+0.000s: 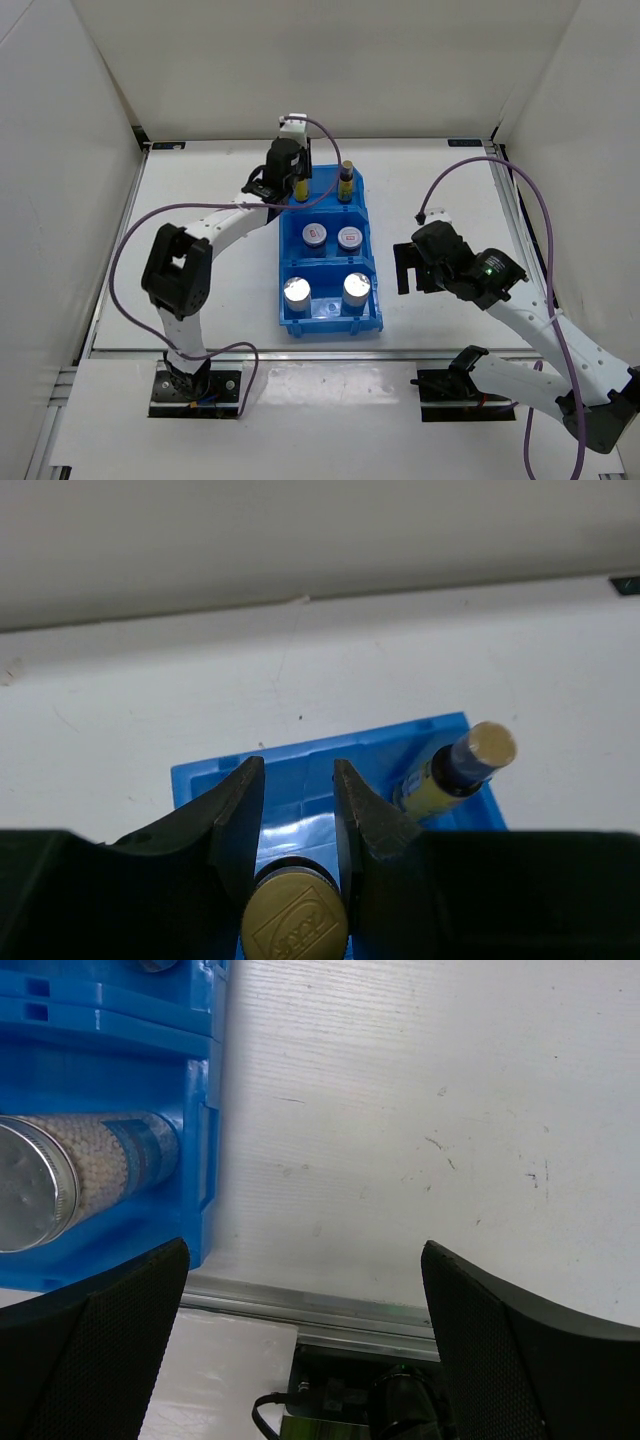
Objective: Organize the condiment bottles
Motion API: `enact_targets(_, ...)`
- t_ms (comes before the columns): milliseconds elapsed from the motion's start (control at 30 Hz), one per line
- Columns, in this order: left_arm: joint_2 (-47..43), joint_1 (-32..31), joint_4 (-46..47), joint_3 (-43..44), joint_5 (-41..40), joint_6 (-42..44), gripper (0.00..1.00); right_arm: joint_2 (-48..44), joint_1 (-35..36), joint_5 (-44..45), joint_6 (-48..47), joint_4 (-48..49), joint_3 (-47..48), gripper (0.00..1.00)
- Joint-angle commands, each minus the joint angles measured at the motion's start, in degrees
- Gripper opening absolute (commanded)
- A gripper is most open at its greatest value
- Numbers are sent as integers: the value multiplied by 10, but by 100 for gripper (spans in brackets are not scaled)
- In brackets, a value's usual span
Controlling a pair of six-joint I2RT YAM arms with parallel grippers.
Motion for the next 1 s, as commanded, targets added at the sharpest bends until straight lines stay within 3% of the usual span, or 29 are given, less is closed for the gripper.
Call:
enact_targets(0,9,9,52,40,32,-10,11,-7,-1,17,4,5,-4,100)
enact_targets(167,71,21,91,40,44,-21,11,-2,-1,17,9,5,-4,100)
enact_targets(367,117,26,110,40,44,-26,27,3,-1,28,9,-1,-4,100)
enact_targets(400,117,26,110,40,44,-32,41,9,-1,28,15,-1,-4,100)
enact_targets(433,117,26,110,35,44,-32,42,9,-1,28,15,-1,-4,100)
enact_targets(533,117,26,110,35,50,-32,65,9,-1,34,16,-1,-4,100)
enact_targets(567,117,26,110,29,50,-32,86,15,-1,34,16,-1,-4,100)
enact_targets(600,117,26,110,29,50,-32,97,15,-1,34,16,-1,-4,100)
enact_targets(800,27,26,86,17,31,-14,100,27,-1,48,27,-17,7,100)
enact_targets(967,-98,26,-38,24,10,-1,100,27,-1,48,27,-17,14,100)
